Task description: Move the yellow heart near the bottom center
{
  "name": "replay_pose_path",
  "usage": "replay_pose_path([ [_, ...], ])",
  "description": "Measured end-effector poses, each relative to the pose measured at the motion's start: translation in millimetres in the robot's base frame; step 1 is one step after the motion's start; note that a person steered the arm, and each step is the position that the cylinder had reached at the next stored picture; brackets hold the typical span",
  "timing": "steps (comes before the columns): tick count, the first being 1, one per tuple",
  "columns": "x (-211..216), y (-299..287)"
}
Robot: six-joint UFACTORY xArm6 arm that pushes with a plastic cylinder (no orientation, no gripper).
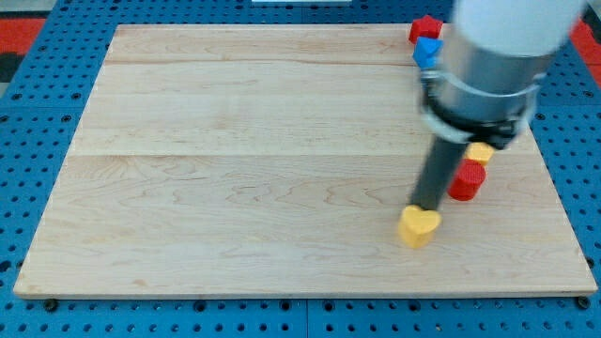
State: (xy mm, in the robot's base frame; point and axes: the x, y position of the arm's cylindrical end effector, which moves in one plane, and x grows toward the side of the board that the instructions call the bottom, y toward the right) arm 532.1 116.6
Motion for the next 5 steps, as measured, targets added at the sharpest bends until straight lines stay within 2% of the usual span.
replay_pose_path([
  [1, 34, 46],
  [2, 45, 115],
  [3, 84, 81],
  [5, 40, -69],
])
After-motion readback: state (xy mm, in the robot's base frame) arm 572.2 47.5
